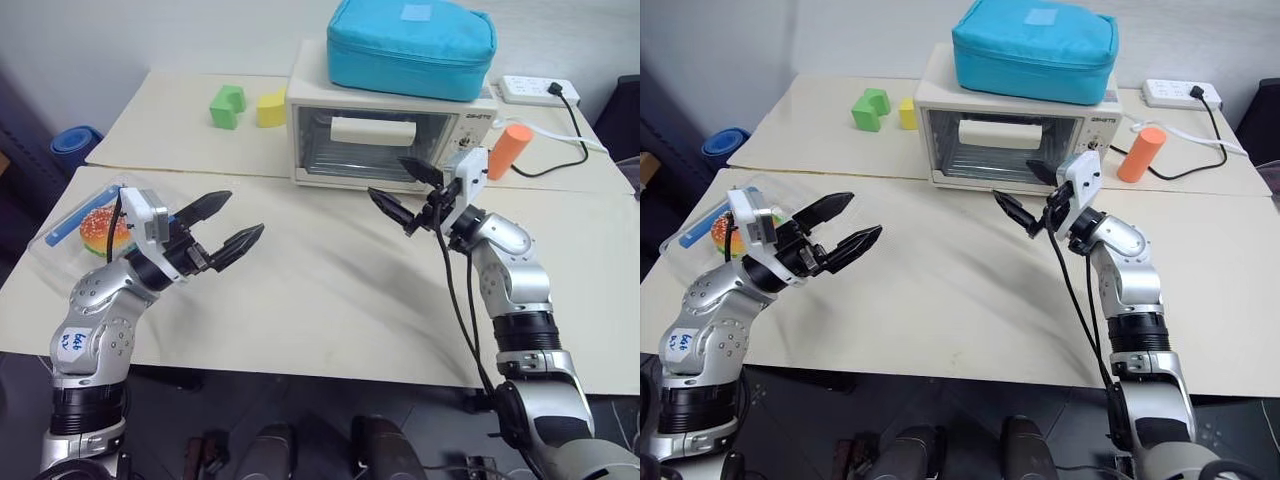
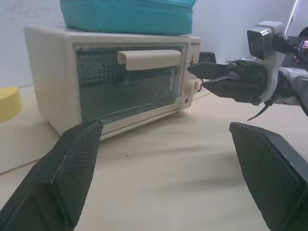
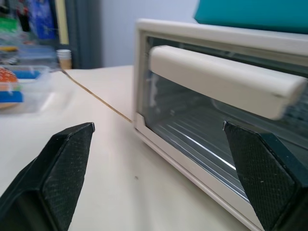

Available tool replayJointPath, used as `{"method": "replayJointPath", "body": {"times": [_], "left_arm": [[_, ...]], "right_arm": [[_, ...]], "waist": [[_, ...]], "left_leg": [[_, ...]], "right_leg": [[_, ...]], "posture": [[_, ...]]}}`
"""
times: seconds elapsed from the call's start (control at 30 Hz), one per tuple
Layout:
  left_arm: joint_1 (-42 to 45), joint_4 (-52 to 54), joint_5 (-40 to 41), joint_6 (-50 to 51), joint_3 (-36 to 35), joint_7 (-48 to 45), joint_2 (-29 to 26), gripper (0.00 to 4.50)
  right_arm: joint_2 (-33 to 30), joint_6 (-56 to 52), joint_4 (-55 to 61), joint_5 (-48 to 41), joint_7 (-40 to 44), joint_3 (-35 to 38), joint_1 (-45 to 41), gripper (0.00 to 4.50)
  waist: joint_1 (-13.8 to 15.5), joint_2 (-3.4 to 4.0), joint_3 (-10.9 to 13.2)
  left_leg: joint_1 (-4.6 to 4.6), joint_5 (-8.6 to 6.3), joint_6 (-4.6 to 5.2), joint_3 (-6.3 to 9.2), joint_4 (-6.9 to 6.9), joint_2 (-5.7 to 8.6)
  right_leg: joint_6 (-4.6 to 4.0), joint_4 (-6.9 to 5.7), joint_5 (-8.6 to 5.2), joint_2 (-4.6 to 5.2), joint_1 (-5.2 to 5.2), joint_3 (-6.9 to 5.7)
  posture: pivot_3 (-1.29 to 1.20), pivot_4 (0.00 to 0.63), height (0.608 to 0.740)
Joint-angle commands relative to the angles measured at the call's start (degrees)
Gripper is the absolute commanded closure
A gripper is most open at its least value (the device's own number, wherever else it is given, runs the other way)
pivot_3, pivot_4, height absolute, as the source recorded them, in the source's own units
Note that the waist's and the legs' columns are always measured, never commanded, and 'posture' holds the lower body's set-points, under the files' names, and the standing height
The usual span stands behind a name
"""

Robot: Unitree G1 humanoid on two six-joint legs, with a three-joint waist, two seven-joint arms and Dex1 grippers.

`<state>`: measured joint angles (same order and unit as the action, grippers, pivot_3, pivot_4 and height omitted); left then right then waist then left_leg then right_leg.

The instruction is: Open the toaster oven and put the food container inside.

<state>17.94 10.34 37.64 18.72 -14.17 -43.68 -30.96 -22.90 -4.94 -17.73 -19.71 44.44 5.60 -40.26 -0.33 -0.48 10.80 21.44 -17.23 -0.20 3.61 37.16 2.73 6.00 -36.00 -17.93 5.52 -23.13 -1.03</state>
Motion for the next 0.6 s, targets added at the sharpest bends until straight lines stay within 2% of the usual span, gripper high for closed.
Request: {"method": "replayJointPath", "body": {"times": [0.03, 0.3, 0.6], "left_arm": [[2.3, 0.4, 1.5, -0.1, 0.1, -1.5, 0.4, 0.0], [3.4, -0.6, 0.3, -0.8, 0.9, -1.7, 1.7, 0.0], [2.3, -0.5, 0.2, -1.3, 0.5, -1.4, 2.0, 0.0]], "right_arm": [[-1.1, 1.4, -3.2, 1.4, -3.5, 2.4, -3.3, 0.04], [0.8, 5.8, -10.0, 1.8, -1.6, 1.7, -9.6, 0.04], [1.8, 0.0, -1.6, -0.3, 3.1, -0.4, -5.8, 0.04]], "waist": [[0.0, 0.0, 0.0], [-1.0, 0.0, 0.0], [-1.2, 0.0, 0.0]], "left_leg": [[0.0, 0.0, 0.0, -0.01, 0.0, 0.0], [0.03, 0.01, 0.0, -0.43, -0.06, -0.08], [0.04, -0.01, 0.02, -0.47, -0.04, -0.08]], "right_leg": [[0.0, -0.02, 0.0, 0.0, -0.01, 0.01], [0.0, -0.24, 0.0, -0.07, -0.35, 0.31], [0.0, -0.28, 0.0, -0.06, -0.38, 0.4]], "posture": [[0.0, 0.15, 0.74], [0.0, 0.15, 0.74], [0.0, 0.15, 0.74]]}}
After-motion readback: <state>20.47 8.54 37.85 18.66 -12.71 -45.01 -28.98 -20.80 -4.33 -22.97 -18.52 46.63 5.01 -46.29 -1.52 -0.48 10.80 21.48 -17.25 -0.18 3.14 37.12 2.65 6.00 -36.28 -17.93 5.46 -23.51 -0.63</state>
